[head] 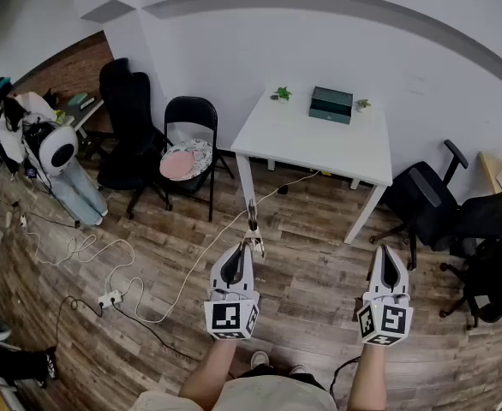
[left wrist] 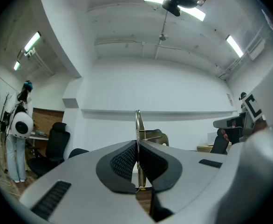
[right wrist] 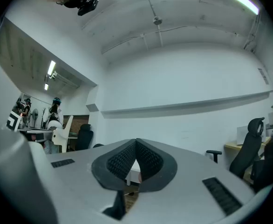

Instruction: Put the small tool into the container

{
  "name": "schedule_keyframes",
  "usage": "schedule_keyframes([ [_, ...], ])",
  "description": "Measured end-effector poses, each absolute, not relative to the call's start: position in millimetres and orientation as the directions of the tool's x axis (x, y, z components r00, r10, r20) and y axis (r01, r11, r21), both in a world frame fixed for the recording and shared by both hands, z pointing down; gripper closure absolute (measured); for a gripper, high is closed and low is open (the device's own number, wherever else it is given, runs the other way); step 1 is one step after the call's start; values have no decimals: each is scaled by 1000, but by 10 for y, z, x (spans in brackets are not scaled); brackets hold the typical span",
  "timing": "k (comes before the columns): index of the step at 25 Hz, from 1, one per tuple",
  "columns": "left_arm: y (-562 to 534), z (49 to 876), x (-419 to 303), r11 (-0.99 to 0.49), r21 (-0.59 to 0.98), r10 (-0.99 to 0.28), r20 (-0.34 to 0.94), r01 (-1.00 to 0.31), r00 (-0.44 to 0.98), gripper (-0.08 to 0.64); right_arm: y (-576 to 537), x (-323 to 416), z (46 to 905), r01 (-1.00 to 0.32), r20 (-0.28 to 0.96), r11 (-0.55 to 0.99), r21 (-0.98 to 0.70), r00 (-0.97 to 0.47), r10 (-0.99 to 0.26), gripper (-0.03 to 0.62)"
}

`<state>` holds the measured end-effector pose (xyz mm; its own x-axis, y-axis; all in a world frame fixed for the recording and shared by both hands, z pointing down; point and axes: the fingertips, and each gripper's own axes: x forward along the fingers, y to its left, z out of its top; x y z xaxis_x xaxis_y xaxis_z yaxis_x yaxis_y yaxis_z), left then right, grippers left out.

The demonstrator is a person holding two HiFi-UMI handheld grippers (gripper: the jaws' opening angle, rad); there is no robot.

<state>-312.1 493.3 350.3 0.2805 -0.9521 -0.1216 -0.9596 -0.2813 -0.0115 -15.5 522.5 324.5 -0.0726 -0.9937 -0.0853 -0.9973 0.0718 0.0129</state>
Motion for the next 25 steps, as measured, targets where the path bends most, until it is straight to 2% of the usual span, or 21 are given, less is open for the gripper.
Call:
schedule_keyframes([
  [13,5679,3296,-2458,-262,-45,-951,-161,-964,266,552,6025,430,3120,-998,-151,61,28,-65,-986,577],
  [19,5786,3286,-2439,-244,-47,-955,-159,-969,249,554,6114,476,3119,-997,-151,74,-18,-71,-986,578],
  [25,5819,3293,-2347,-230,-40,-960,-155,-972,233,553,6147,584,3129,-998,-140,61,8,-61,-988,578],
])
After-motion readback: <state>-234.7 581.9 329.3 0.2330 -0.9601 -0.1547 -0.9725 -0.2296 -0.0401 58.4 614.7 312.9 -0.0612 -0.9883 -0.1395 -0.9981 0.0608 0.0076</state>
